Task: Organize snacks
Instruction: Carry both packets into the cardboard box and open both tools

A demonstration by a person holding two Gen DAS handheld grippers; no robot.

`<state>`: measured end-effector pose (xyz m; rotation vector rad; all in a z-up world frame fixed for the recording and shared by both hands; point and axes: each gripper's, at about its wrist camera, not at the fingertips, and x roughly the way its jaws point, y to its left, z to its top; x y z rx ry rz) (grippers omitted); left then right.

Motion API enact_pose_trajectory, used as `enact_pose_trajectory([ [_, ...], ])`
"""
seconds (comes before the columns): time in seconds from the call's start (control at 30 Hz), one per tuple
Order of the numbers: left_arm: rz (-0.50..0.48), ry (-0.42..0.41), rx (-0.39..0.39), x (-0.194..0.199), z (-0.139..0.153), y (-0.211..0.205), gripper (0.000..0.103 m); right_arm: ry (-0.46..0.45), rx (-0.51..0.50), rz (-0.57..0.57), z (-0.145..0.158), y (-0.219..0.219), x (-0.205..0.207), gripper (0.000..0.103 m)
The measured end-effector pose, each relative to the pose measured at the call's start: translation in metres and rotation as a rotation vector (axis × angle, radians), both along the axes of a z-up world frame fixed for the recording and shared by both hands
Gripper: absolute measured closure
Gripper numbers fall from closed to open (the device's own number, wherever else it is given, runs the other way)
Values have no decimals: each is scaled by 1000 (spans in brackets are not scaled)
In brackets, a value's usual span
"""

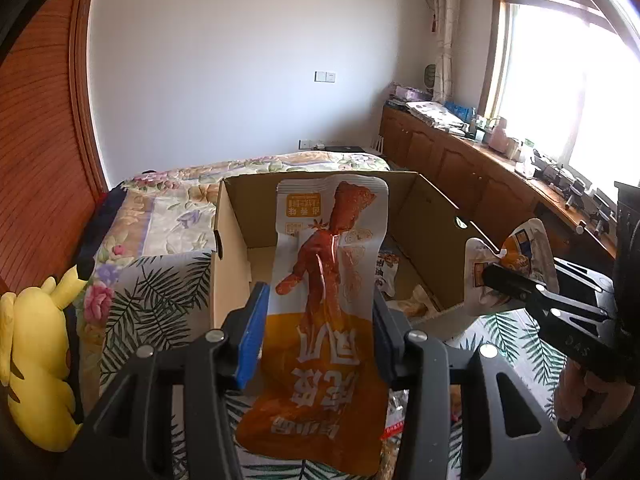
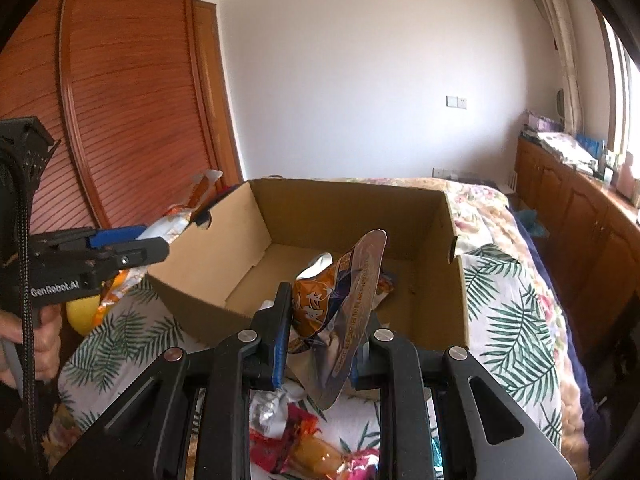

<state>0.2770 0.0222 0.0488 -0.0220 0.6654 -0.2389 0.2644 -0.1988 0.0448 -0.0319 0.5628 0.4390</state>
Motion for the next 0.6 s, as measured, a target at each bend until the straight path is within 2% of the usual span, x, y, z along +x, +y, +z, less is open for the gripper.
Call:
enact_pose_trajectory([
  [0.33, 23, 52, 17, 26, -14, -9, 55, 84, -23, -52, -15, 4, 36, 83],
  [0.53, 21, 61, 20, 31, -16, -12, 51, 100, -45, -60, -23, 4, 42, 80],
  [0.6, 20, 61, 22, 33, -16, -13, 51, 103, -55, -62, -24, 5, 43, 75],
])
